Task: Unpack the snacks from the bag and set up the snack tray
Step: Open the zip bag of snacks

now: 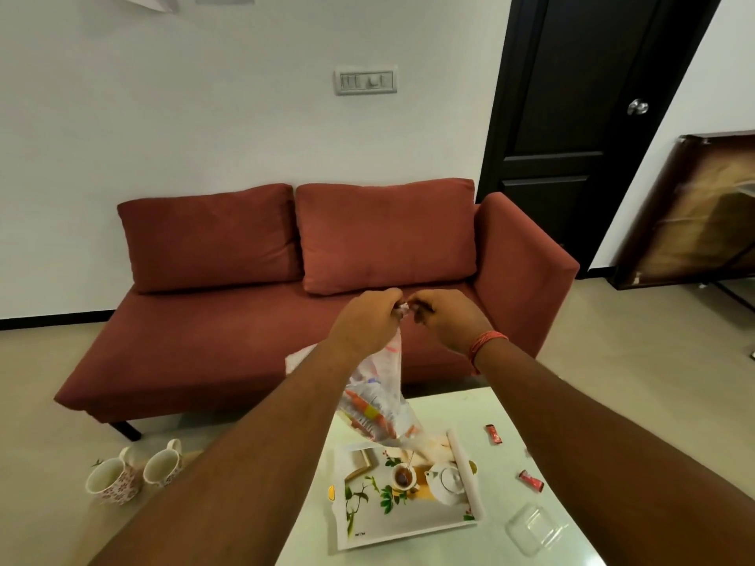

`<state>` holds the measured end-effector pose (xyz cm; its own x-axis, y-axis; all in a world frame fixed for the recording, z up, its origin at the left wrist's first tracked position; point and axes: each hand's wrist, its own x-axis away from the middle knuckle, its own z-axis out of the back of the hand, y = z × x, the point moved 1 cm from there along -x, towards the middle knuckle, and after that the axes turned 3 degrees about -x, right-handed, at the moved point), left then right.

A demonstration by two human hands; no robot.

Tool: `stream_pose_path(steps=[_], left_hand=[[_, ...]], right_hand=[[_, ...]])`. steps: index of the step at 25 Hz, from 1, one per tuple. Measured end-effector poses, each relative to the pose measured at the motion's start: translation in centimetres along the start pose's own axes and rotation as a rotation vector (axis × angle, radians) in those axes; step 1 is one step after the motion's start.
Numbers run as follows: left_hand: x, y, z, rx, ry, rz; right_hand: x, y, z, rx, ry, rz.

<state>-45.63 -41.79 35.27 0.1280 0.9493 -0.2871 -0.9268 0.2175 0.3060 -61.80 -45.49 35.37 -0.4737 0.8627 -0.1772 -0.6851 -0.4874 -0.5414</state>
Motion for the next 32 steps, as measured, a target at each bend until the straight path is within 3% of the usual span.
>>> stream_pose_path(steps=[6, 11, 14, 16, 23, 27, 32], left_hand=[[-1.5, -0.8, 0.8, -0.009, -0.030, -0.054], [-1.9, -2.5, 1.7, 0.211, -0.113, 0.071], [-1.8, -3.5, 2.5, 0.362, -0.142, 0.175], [-1.7, -3.7, 2.9, 0.398, -0.139, 0.194], [-2.2, -3.4, 3.1, 0.338, -0.142, 0.091], [-1.6, -4.6, 3.2, 0.218, -0.095, 0.004], [-1.2, -4.7, 2.9, 0.157, 0.019, -0.010]], right_hand=[[-0.9, 0.3, 0.0, -0.057, 0.083, 0.004], [-1.8, -0.7, -1.3, -0.227, 0.203, -0.033], [-1.4, -1.3, -2.1, -0.338, 0.058, 0.036], [-1.2, -1.4, -2.7, -0.266, -0.011, 0.062], [-2.3, -2.9, -3.7, -0.111, 0.109, 0.046], [-3.2, -2.9, -2.7, -0.067, 0.057, 0.062], [-2.7, -3.2, -3.2, -0.212, 0.060, 0.054]])
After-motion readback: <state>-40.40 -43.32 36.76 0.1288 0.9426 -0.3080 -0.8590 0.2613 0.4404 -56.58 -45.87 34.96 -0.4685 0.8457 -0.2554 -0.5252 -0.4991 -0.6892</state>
